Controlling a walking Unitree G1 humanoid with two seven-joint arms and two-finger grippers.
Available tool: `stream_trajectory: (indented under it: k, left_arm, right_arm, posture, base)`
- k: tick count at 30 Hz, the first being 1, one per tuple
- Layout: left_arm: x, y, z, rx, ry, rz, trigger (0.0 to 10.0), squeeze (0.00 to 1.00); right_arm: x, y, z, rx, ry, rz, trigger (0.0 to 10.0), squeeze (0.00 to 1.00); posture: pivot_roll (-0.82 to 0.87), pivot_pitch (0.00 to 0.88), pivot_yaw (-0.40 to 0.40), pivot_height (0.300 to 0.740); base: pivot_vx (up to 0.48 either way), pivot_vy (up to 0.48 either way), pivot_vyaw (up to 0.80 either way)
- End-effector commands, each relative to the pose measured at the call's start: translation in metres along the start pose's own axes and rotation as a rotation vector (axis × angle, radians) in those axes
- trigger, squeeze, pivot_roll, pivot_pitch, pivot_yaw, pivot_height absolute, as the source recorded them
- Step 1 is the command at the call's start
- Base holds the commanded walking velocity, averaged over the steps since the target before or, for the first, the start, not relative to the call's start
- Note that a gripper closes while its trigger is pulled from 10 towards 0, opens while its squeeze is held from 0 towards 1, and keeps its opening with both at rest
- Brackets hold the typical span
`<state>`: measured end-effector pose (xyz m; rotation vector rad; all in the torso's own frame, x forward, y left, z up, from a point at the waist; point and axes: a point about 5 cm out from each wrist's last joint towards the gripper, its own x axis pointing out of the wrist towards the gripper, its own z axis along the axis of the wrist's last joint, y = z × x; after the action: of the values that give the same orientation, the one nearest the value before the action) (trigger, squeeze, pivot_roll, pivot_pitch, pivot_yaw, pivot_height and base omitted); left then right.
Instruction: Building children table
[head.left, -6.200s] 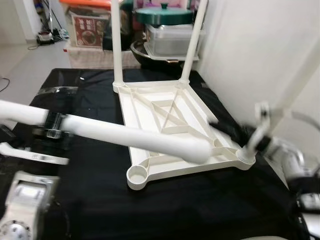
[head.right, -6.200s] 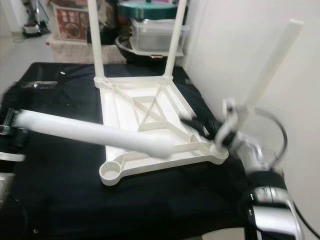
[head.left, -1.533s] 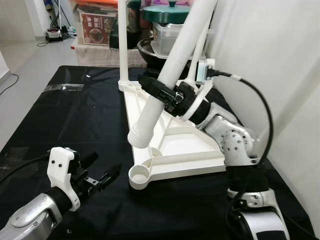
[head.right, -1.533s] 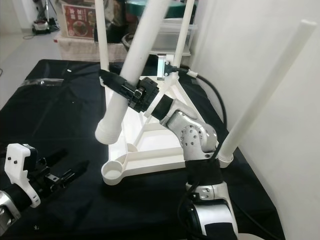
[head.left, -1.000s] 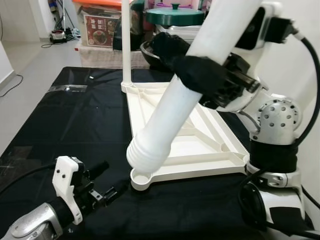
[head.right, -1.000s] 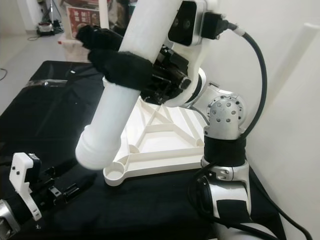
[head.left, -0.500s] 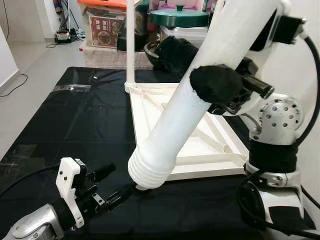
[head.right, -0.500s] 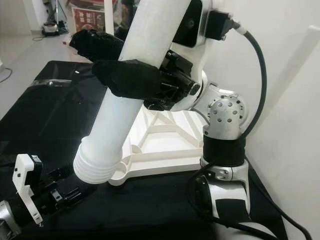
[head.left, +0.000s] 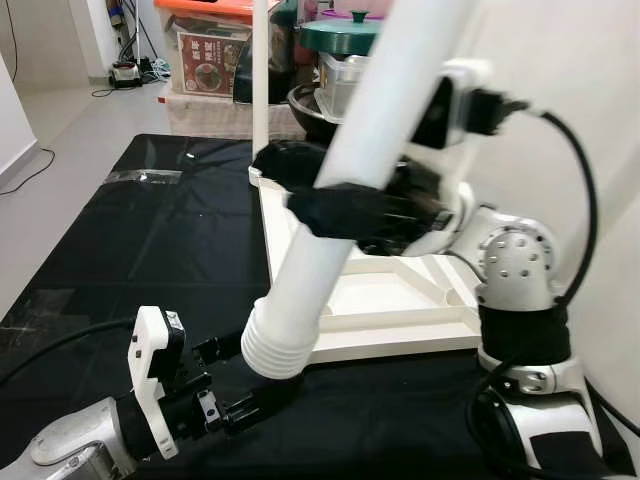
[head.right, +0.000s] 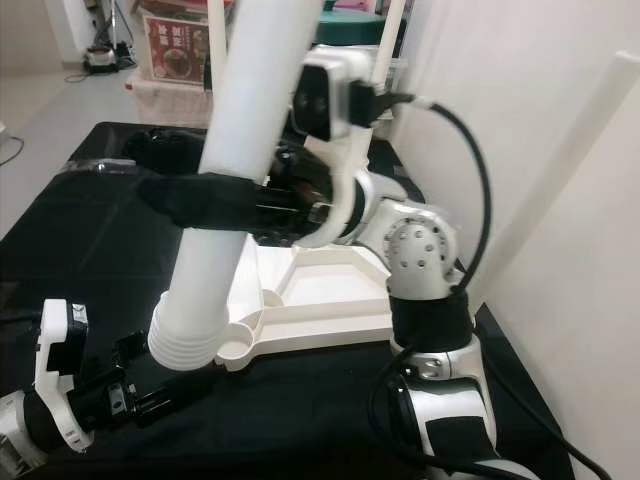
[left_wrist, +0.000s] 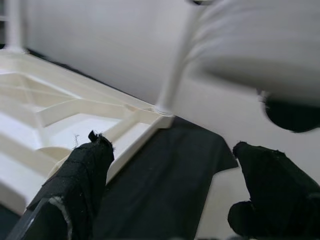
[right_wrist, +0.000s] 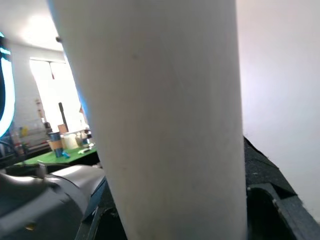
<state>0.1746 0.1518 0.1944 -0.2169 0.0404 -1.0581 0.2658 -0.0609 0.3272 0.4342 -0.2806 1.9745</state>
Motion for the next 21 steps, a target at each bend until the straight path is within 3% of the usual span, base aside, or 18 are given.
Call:
stream_trajectory:
  k: [1, 3, 5, 18, 19, 21]
  left_arm:
    - [0.004, -0.008, 0.003, 0.007, 0.034, -0.103, 10.0, 0.0]
    - [0.008, -0.013, 0.009, 0.044, 0.076, -0.211, 10.0, 0.0]
    - [0.009, -0.014, 0.012, 0.06, 0.081, -0.235, 10.0, 0.0]
    - [0.008, -0.009, 0.022, 0.073, 0.035, -0.217, 9.7, 0.0]
    - [0.008, -0.008, 0.022, 0.068, 0.037, -0.214, 0.0, 0.0]
    - [0.008, -0.007, 0.021, 0.065, 0.038, -0.213, 0.0, 0.0]
  right_arm:
    - [-0.004, -0.005, -0.007, 0.005, 0.011, -0.04, 10.0, 0.0]
    - [-0.008, -0.008, -0.018, 0.042, 0.026, -0.067, 10.0, 0.0]
    - [-0.008, -0.008, -0.02, 0.05, 0.031, -0.068, 10.0, 0.0]
    - [-0.006, -0.004, -0.034, 0.085, 0.061, -0.046, 10.0, 0.0]
    - [-0.005, -0.004, -0.035, 0.089, 0.064, -0.041, 10.0, 0.0]
    - [-0.004, -0.004, -0.036, 0.091, 0.065, -0.038, 10.0, 0.0]
  posture:
    - [0.13, 0.0, -0.078, 0.74]
    - [0.13, 0.0, -0.077, 0.74]
    - [0.13, 0.0, -0.077, 0.74]
    - [0.12, 0.0, -0.072, 0.74]
    - [0.12, 0.0, -0.074, 0.74]
    - [0.12, 0.0, -0.074, 0.74]
  base:
    - [0.0, 0.0, 0.0]
    - [0.0, 0.0, 0.0]
    - [0.0, 0.0, 0.0]
    - [0.0, 0.0, 0.0]
    - [0.0, 0.0, 0.0]
    - [0.0, 0.0, 0.0]
